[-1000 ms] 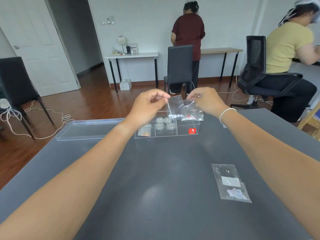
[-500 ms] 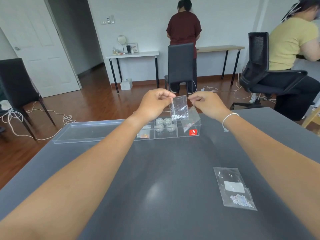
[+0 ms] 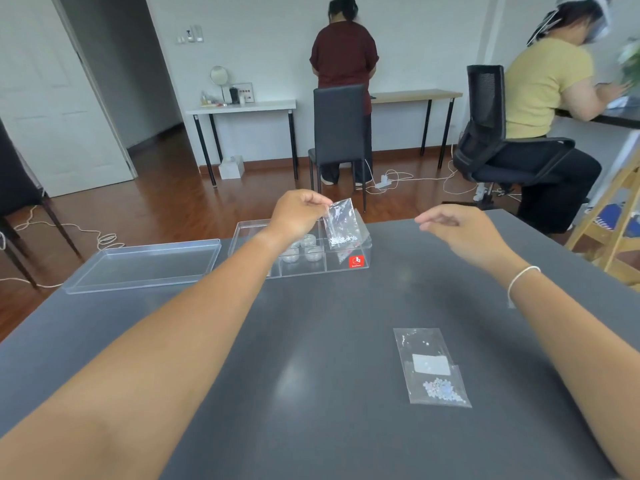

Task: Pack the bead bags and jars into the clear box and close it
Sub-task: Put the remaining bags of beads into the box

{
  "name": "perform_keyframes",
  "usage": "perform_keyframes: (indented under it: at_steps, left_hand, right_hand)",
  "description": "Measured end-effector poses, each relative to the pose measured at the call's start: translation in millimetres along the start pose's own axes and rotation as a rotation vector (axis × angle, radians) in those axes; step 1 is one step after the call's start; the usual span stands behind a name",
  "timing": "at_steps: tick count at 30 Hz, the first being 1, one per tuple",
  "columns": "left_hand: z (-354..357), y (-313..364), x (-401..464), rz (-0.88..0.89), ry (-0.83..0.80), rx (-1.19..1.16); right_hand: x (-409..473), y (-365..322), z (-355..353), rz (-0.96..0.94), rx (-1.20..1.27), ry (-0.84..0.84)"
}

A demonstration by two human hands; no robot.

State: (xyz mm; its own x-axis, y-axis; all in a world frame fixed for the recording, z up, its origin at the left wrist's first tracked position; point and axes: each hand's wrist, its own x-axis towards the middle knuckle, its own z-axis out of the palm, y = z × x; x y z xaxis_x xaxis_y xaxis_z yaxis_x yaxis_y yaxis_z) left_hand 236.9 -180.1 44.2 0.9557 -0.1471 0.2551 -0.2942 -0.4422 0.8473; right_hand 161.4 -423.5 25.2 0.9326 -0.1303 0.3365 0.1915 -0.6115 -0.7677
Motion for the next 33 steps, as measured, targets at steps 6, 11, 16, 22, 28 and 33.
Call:
perform_keyframes:
  at_steps: [6,11,16,22,28,33]
  left_hand:
    - [7,-10,0,0.007,-0.002,0.106]
    - [6,-10,1,0.057,0.005,0.235]
    - [-4,-6,-26,0.109,-0.004,0.294]
    - [-34,-20,-36,0.163,0.103,0.348]
    - [-63,-42,-66,0.185,0.228,0.424]
    - [-74,-61,-94,0.119,0.268,0.435]
  right_hand:
    - [-2,0,8,-0.013,-0.005,-0.036]
    - [-5,-8,11,-0.022,0.007,-0.042]
    - [-47,-26,6,-0.002,-0.028,-0.153]
    - [-67,-35,16,-0.025,-0.114,-0.460]
    - [-94,-34,10,-0.033,-0.217,-0.577]
    - [-107,-35,5,-0.010,-0.290,-0.643]
